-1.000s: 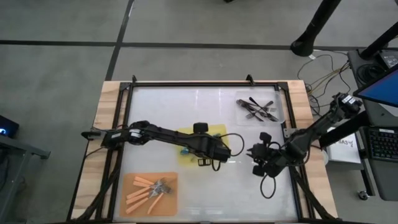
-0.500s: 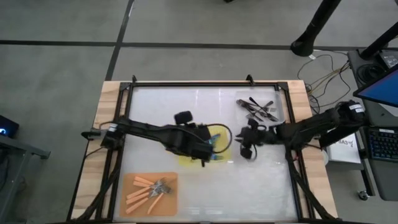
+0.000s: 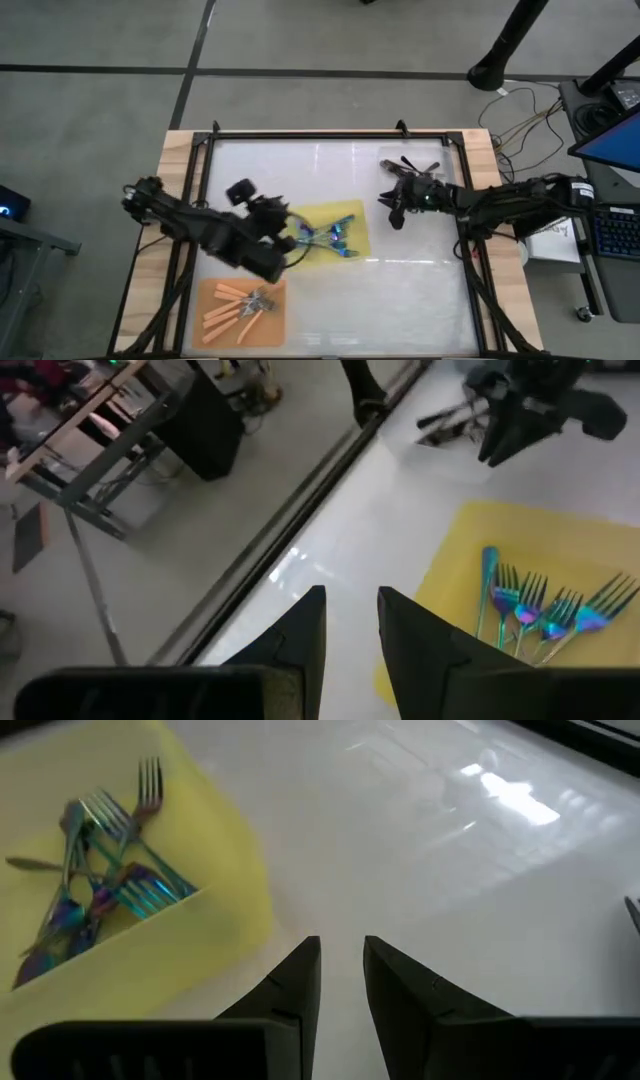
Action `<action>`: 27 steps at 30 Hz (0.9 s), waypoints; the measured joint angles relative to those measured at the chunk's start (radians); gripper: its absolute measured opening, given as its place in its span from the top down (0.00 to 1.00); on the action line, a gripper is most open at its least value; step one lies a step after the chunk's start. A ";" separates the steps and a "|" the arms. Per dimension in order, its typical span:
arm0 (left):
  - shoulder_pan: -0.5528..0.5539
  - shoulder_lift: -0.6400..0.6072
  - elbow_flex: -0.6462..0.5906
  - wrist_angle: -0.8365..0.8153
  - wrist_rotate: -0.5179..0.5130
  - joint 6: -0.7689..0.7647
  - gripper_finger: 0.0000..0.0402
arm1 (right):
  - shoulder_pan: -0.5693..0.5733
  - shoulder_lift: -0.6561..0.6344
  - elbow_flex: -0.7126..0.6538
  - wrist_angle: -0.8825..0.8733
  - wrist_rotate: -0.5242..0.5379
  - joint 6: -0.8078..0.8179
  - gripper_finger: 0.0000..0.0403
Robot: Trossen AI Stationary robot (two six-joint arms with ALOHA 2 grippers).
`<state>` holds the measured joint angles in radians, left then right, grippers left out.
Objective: Sort silverware by color (type)
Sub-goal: Return to Home Position
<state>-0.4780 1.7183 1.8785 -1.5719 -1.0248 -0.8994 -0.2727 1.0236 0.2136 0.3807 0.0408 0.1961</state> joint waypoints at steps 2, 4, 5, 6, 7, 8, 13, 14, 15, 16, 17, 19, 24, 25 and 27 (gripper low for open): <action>-0.042 -0.052 -0.089 0.001 -0.033 -0.107 0.81 | -0.047 -0.029 -0.018 0.002 -0.041 0.009 0.82; -0.087 -0.099 -0.178 0.000 -0.066 -0.215 0.81 | -0.089 -0.062 -0.031 0.001 -0.055 0.012 0.82; -0.111 -0.121 -0.224 0.001 -0.087 -0.266 0.81 | -0.107 -0.081 -0.036 0.001 -0.055 0.011 0.82; -0.134 -0.139 -0.267 -0.001 -0.099 -0.318 0.81 | -0.124 -0.101 -0.040 -0.001 -0.051 0.010 0.82; -0.154 -0.157 -0.306 0.001 -0.118 -0.366 0.81 | -0.139 -0.120 -0.042 -0.002 -0.049 0.010 0.82; -0.174 -0.175 -0.346 0.001 -0.130 -0.412 0.81 | -0.153 -0.139 -0.043 -0.001 -0.048 0.010 0.82; -0.248 -0.237 -0.491 0.002 -0.142 -0.582 0.81 | -0.188 -0.229 -0.056 -0.011 -0.049 0.004 0.82; -0.257 -0.243 -0.510 0.008 -0.142 -0.604 0.81 | -0.191 -0.243 -0.056 -0.012 -0.049 0.004 0.82; -0.263 -0.248 -0.527 0.005 -0.142 -0.625 0.81 | -0.192 -0.257 -0.057 -0.012 -0.048 0.004 0.82; -0.268 -0.252 -0.538 0.003 -0.142 -0.638 0.81 | -0.192 -0.271 -0.058 -0.014 -0.049 0.003 0.82; -0.273 -0.255 -0.548 0.005 -0.143 -0.647 0.81 | -0.191 -0.284 -0.058 -0.015 -0.049 0.002 0.82; -0.278 -0.258 -0.568 0.007 -0.143 -0.662 0.81 | -0.191 -0.312 -0.058 -0.024 -0.048 0.001 0.82; -0.279 -0.259 -0.591 0.008 -0.138 -0.682 0.81 | -0.198 -0.404 -0.058 -0.113 -0.040 -0.025 0.82; -0.279 -0.256 -0.593 0.008 -0.138 -0.682 0.81 | -0.202 -0.426 -0.058 -0.136 -0.039 -0.027 0.82; -0.278 -0.250 -0.593 0.011 -0.138 -0.689 0.81 | -0.211 -0.477 -0.058 -0.192 -0.038 -0.037 0.82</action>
<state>-0.7563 1.4686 1.2858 -1.5611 -1.1625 -1.5883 -0.4841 0.5463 0.1558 0.1883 0.0032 0.1586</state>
